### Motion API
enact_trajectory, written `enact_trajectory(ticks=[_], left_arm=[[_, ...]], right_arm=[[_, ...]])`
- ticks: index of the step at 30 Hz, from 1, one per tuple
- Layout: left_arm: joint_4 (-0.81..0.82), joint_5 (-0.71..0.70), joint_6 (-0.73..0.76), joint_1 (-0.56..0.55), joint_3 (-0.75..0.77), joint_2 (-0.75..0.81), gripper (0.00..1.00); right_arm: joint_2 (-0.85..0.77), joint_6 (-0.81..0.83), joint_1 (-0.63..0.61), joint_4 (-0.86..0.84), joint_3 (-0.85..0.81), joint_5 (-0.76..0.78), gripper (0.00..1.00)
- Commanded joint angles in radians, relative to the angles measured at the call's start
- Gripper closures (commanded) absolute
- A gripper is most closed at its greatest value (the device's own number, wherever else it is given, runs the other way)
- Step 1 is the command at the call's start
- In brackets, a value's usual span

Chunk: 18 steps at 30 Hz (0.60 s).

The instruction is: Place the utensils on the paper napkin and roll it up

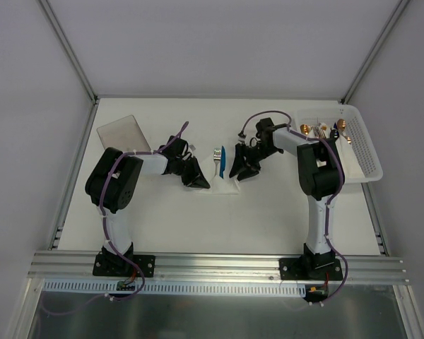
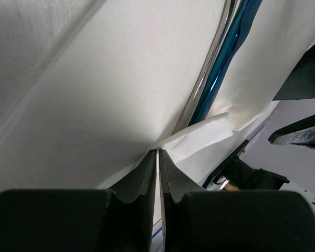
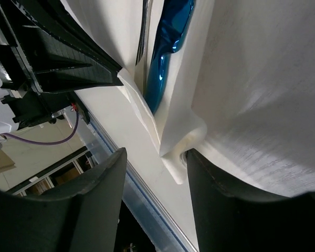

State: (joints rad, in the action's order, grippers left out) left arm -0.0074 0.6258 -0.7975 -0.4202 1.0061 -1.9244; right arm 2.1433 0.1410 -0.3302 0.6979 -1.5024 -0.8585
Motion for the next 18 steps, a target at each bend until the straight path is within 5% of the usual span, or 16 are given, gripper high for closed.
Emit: enact_trajectory(ticks=[1,12,18], left_arm=[[-0.028,-0.047,0.007,-0.012,0.011,-0.021,0.93],[-0.028,-0.046,0.011,-0.011,0.012,-0.019,0.93],[-0.029,-0.046,0.012,-0.012,0.015,-0.021,0.93]], right_arm=[[-0.059,-0.044,-0.006,-0.014,0.002,-0.051,0.48],[-0.054,-0.106,-0.01,-0.06,-0.022,-0.068,0.6],[-0.056,-0.107,-0.01,-0.057,-0.001,0.073,0.54]])
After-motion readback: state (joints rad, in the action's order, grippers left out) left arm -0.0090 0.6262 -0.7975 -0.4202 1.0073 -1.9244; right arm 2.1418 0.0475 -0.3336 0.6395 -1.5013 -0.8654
